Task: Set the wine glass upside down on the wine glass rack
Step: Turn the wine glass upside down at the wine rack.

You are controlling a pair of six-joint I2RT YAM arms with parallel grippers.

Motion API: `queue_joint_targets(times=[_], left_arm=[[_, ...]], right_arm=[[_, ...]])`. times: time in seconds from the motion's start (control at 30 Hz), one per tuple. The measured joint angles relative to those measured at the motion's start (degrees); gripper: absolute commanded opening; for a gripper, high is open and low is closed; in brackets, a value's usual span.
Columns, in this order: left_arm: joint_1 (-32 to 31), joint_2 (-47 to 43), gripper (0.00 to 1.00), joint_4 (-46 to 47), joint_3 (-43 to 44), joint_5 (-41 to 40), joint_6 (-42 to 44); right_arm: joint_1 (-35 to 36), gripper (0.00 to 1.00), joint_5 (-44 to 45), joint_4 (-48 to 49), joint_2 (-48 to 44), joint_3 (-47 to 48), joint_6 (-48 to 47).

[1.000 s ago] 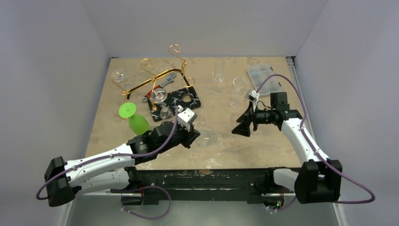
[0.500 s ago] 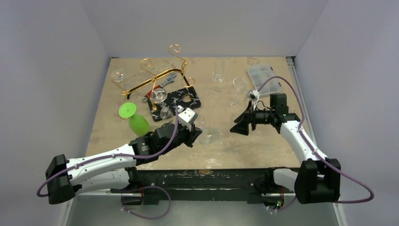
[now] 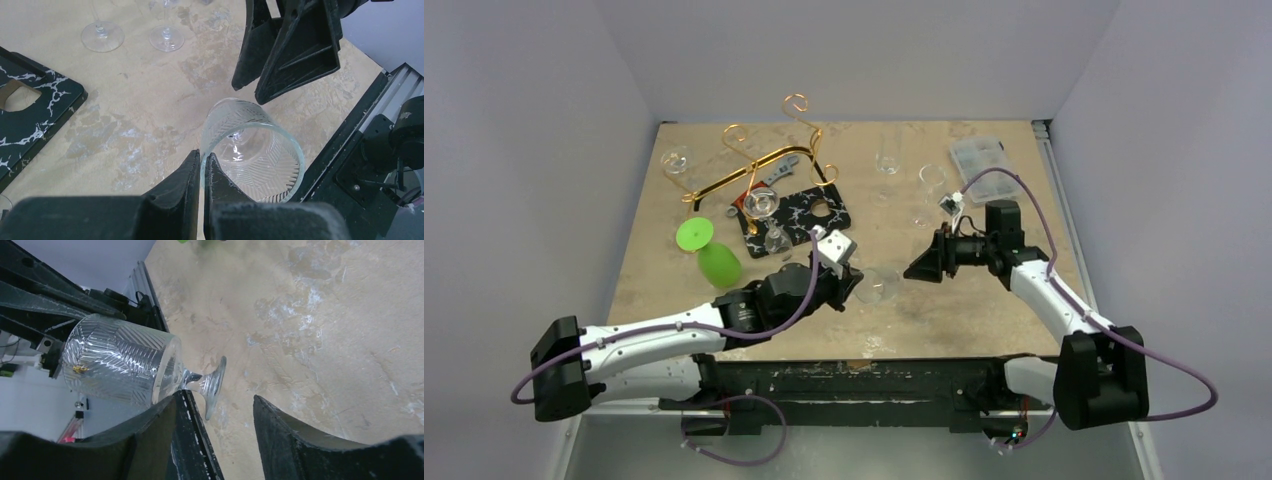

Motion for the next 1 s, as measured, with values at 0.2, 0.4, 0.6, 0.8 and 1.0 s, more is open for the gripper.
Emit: queue_joint_targets(times=[0.2,0.4,0.6,0.8,1.0], left_arm=[[-1.01,1.86,0.0,1.95,1.18,-1.55,1.05],[-1.66,1.92,0.0,3.34,1.4,-2.75,2.08],[-2.23,2.62,0.0,3.65,1.51,-4.46,3.54],[-2.32,2.64,0.13,3.52,1.51,-4.42,3.98],[-2.49,1.36,0.46,3.39,1.51,-3.15,1.97]], right_arm=[[1.88,0.44,1.44,0.0,1.62,0.0,1.22],[3.48,0.27,2.82,-0.09,3.23,0.11,1.6],[5.05,0.0,3.02,-1.09,4.39,0.74,1.51],[5.01,0.0,4.26,-2.49,3.69,1.6,0.72],[5.01,0.0,6.99,-2.64,1.33,1.6,-1.51]])
